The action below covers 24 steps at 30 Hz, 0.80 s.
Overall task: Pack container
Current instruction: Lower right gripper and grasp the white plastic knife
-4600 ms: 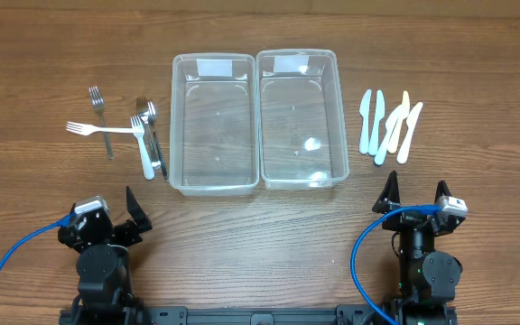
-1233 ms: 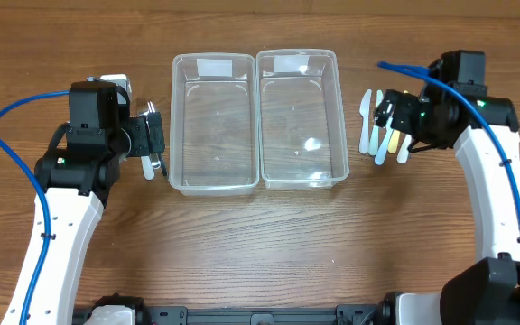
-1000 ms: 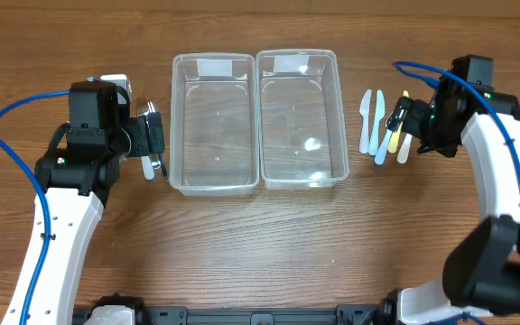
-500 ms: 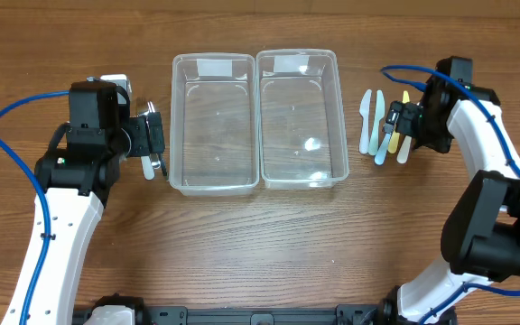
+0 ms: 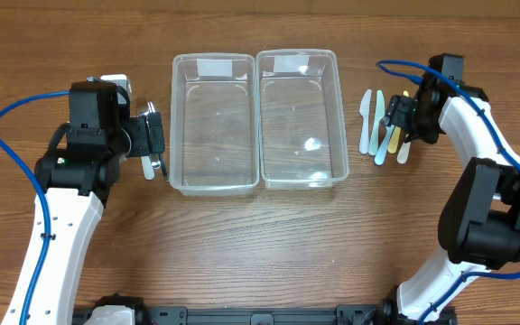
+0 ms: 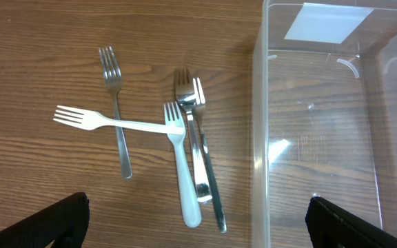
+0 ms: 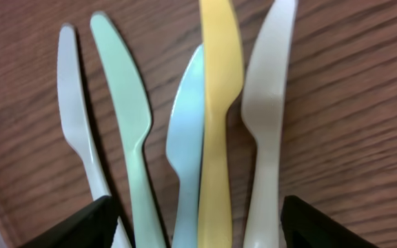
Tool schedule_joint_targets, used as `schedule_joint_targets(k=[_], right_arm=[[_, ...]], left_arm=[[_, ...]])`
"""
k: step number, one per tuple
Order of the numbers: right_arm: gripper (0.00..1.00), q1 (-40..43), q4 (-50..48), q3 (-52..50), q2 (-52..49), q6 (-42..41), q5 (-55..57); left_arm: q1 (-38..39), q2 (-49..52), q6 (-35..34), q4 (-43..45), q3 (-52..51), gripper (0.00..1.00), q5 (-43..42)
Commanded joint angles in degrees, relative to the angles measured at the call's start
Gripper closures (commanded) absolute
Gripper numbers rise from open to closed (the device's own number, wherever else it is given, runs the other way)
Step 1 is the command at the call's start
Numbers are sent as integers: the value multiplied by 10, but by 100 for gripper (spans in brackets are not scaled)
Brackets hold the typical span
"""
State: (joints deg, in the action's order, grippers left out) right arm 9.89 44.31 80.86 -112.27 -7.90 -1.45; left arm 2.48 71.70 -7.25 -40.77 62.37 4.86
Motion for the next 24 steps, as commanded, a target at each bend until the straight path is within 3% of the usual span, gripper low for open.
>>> schedule_joint_targets(k=[1,7,13,24], right_arm=[[20,16,-21,9,-5,-7,10],[22,25,-32,9,-44,-7,14],[33,27,-37,9,-64,-10,19],[37,31,-34,9,-65,-11,20]], left_arm=[[-2,3,10,1,15,0,-9],[-2,3,10,1,15,0,-9],[-2,3,10,1,15,0,-9],[-2,3,10,1,15,0,-9]])
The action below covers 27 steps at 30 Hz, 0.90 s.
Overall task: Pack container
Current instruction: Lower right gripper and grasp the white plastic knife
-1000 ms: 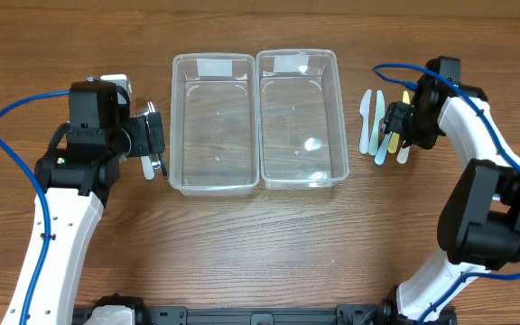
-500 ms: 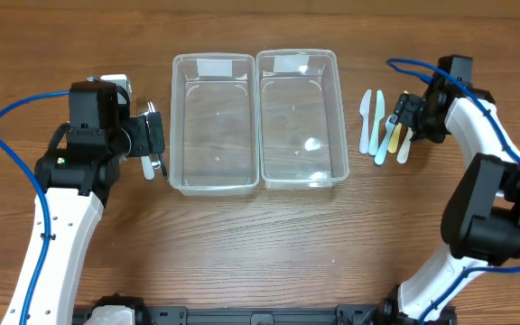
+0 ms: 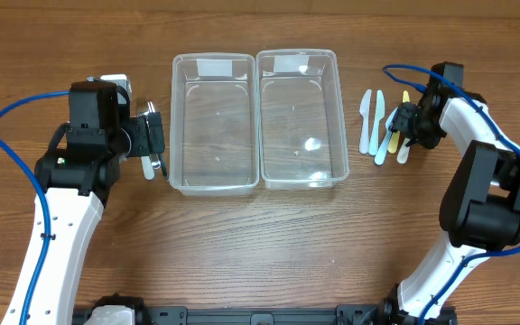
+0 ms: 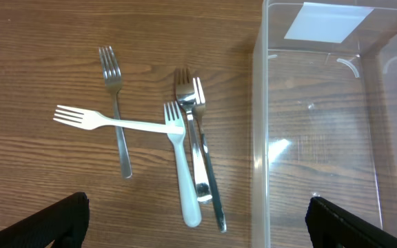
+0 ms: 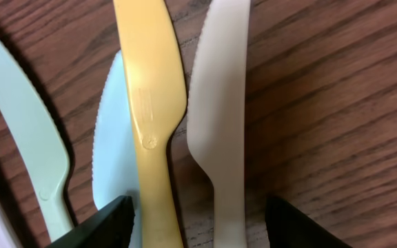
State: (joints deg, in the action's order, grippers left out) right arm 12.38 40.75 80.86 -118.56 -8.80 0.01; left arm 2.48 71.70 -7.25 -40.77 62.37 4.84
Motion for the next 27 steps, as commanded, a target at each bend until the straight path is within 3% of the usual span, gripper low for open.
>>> schedule_joint_targets(k=[1,17,21,27], right_arm=[[36,6,6,9,-2,-2,5],[36,42,10,10,23,3,-4],[36,61,11,10,23,57,-92],[36,67,22,10,23,52,-87]], left_arm=[[-2,3,10,1,15,0,-9],[-2,3,10,1,15,0,-9],[-2,3,10,1,15,0,-9],[-2,3,10,1,15,0,-9]])
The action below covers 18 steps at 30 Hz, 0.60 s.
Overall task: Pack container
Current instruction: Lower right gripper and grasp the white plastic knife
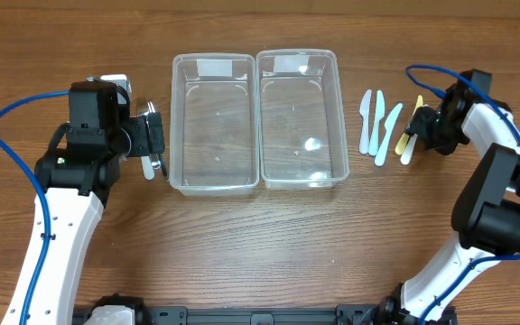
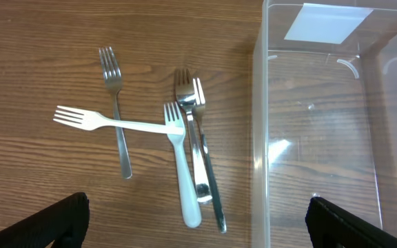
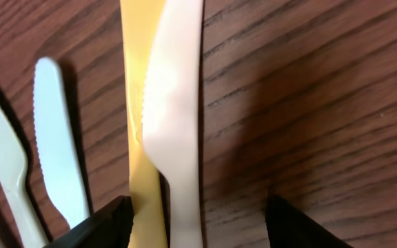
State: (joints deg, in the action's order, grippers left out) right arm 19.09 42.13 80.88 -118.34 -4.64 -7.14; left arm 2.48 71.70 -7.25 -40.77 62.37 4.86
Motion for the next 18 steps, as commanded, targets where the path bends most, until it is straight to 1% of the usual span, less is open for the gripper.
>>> schedule_joint_targets(k=[1,4,7,9,18], right_arm=[[36,-1,11,10,21,10,-16],[36,-7,15,10,21,11,-11],[37,-9,20,10,21,-21,50],[39,-6,24,10,21,-29,74],[40,8,23,9,21,-29,71]], left_arm=[[-2,3,10,1,15,0,-9],[-2,3,10,1,15,0,-9],[-2,3,10,1,15,0,-9],[-2,3,10,1,15,0,-9],[-2,3,10,1,15,0,-9]])
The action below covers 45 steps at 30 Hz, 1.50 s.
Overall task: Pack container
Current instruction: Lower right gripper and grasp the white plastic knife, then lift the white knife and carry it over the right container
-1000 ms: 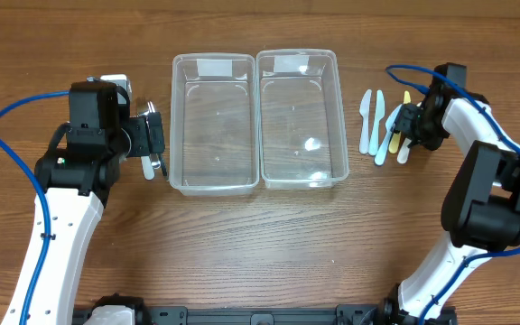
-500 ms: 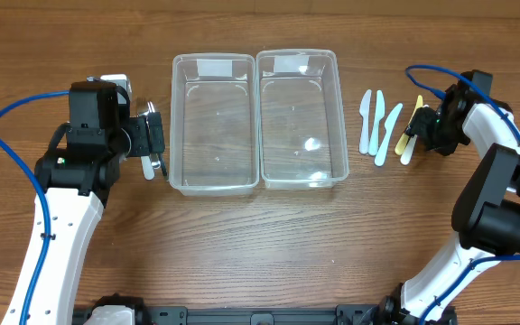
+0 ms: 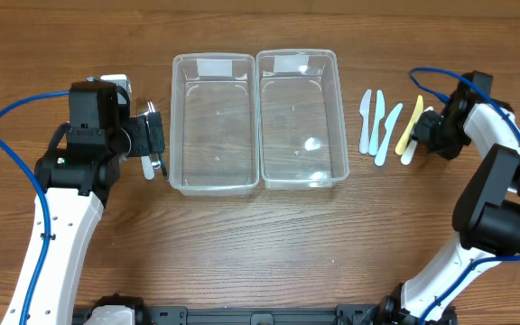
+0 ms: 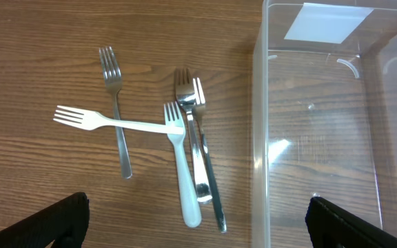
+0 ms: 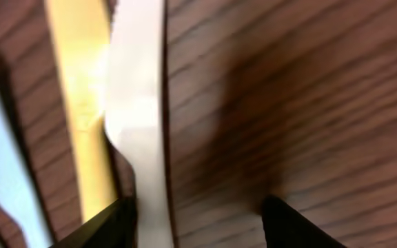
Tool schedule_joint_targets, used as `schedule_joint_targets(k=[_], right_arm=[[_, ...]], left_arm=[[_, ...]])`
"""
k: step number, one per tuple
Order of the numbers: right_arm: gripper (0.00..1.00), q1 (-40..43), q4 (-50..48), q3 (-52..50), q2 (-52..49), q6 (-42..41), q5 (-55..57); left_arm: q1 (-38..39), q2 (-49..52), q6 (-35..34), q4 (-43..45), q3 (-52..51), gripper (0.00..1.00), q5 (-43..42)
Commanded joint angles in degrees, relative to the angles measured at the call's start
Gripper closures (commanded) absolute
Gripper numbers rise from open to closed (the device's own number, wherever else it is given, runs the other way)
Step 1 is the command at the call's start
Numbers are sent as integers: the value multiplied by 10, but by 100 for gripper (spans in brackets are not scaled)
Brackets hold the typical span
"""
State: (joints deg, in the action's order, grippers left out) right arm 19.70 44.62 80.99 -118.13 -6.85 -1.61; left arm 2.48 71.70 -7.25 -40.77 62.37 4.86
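Note:
Two clear plastic containers stand side by side, the left one (image 3: 210, 122) and the right one (image 3: 301, 117), both bare inside. Several forks (image 4: 185, 148), metal and white plastic, lie left of the left container (image 4: 322, 138); my left gripper (image 4: 198, 227) hangs open above them. Right of the containers lie plastic knives: three pale ones (image 3: 376, 125), then a yellow knife (image 3: 411, 119) and a cream knife (image 3: 409, 147). My right gripper (image 5: 195, 224) is open and low, the cream knife (image 5: 140, 124) lying against its left finger (image 5: 95, 227), the yellow knife (image 5: 81, 89) just outside.
The wooden table (image 3: 269, 253) carries everything. Blue cables loop off both arms. The three pale knives lie between the right container and my right gripper. The wrist picture on the right is blurred.
My right gripper sits a little lower and closer to the table, so the cream knife fills more of its view. The left arm and forks are unchanged.
My right gripper was open over the whole row of knives. Then it stood lower over the yellow and cream ones. Later it was further right, with those two knives shifted away from the other three. Now it is low beside the cream knife. The left arm never moved.

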Motion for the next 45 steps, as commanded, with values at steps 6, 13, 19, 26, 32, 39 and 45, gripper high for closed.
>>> schedule_joint_targets(k=[6,13,19,26,32,39,45], right_arm=[[48,1,6,7,3,-7,16],[69,-1,31,7,-17,-37,48],[88,-1,42,7,-17,-39,48],[96,-1,57,17,-12,-65,43],[96,-2,63,37,35,-67,43],[96,-2,61,58,122,-67,8],[96,-5,66,57,148,-67,7]], left_arm=[[-2,3,10,1,15,0,-9],[-2,3,10,1,15,0,-9],[-2,3,10,1,15,0,-9],[-2,3,10,1,15,0,-9],[-2,3,10,1,15,0,-9],[-2,3,10,1,15,0,-9],[-2,3,10,1,15,0,-9]])
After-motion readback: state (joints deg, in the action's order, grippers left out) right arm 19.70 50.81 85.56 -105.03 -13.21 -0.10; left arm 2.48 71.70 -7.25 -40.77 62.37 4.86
